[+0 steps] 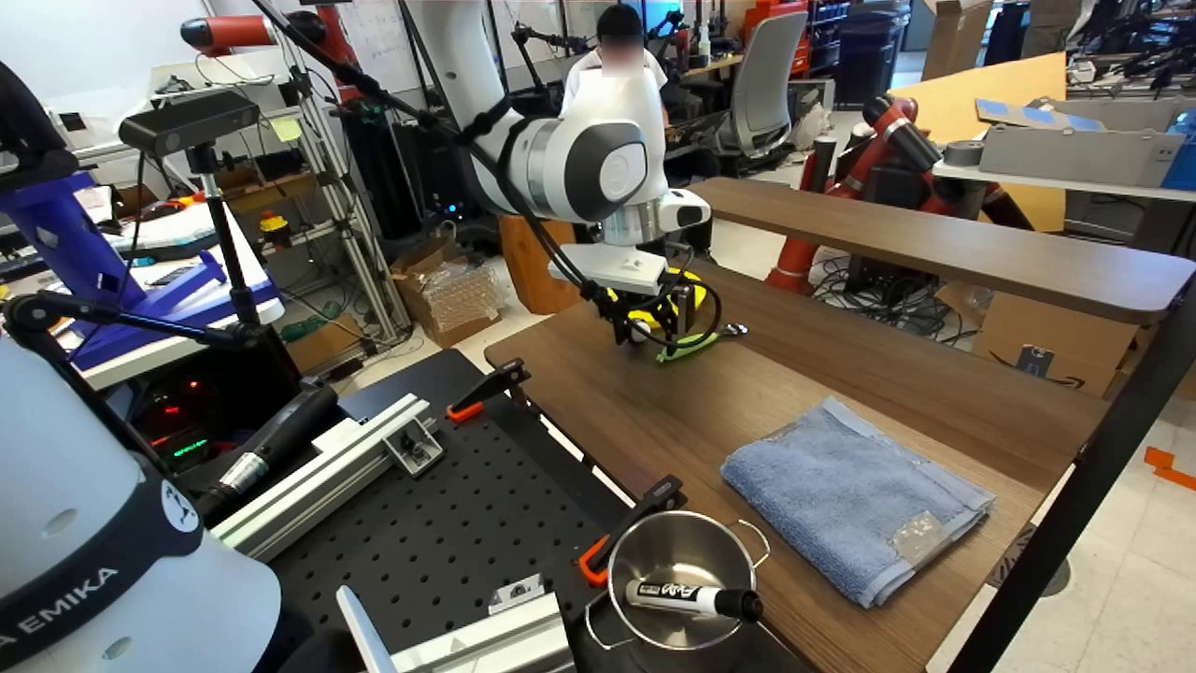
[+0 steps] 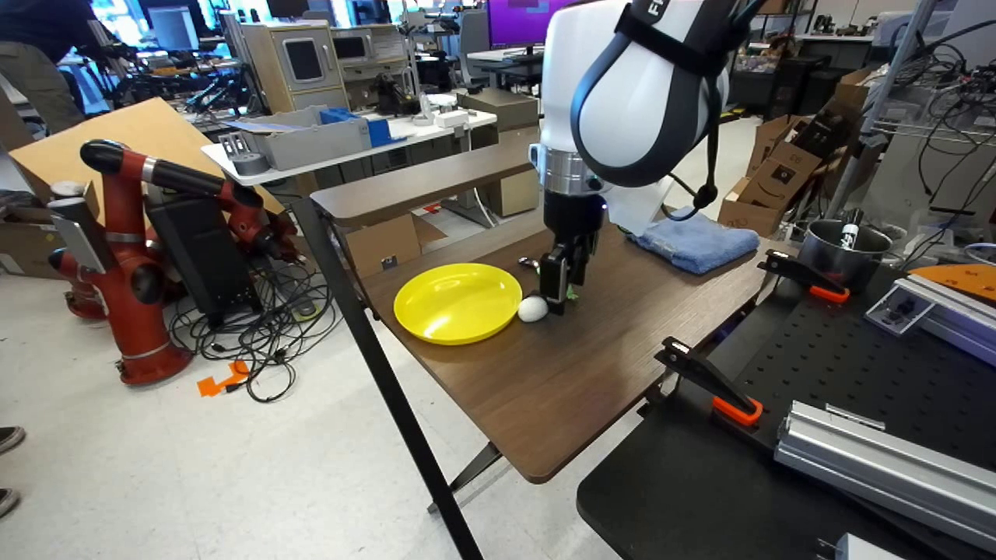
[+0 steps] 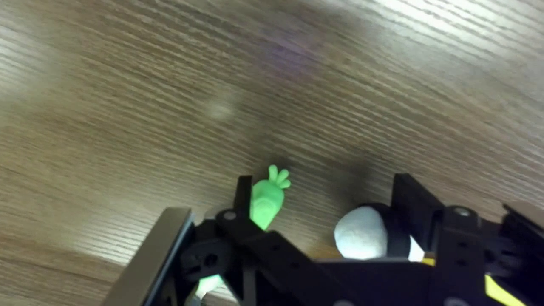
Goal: Put the black and white ball on the yellow plate
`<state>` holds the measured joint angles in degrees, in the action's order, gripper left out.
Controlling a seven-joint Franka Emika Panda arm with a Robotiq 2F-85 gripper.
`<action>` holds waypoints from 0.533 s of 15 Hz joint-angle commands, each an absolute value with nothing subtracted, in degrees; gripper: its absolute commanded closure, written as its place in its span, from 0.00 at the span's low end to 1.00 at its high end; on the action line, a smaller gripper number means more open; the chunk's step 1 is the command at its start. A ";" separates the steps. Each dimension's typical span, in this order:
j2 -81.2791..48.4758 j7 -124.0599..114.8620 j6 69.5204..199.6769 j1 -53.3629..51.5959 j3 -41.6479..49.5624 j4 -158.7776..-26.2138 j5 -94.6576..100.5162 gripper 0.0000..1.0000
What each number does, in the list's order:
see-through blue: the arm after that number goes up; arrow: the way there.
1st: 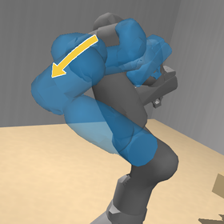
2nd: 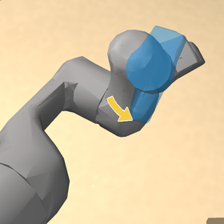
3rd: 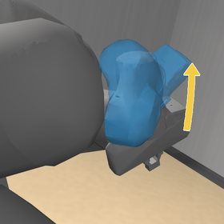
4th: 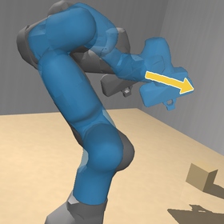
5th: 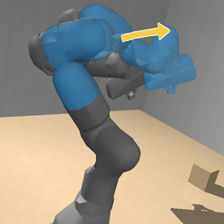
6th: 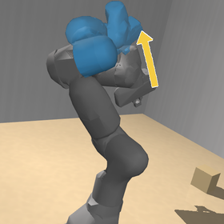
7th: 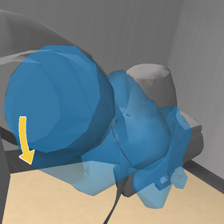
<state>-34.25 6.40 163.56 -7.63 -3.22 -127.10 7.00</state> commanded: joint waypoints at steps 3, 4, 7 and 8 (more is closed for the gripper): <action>-32.32 8.45 165.26 -5.68 -5.63 -128.49 7.01 0.00; -32.26 8.59 165.16 -5.58 -5.80 -128.29 6.94 0.00; -32.08 8.85 164.91 -5.30 -6.12 -128.01 6.81 0.00; -32.17 8.96 164.59 -5.12 -6.28 -127.76 6.72 0.00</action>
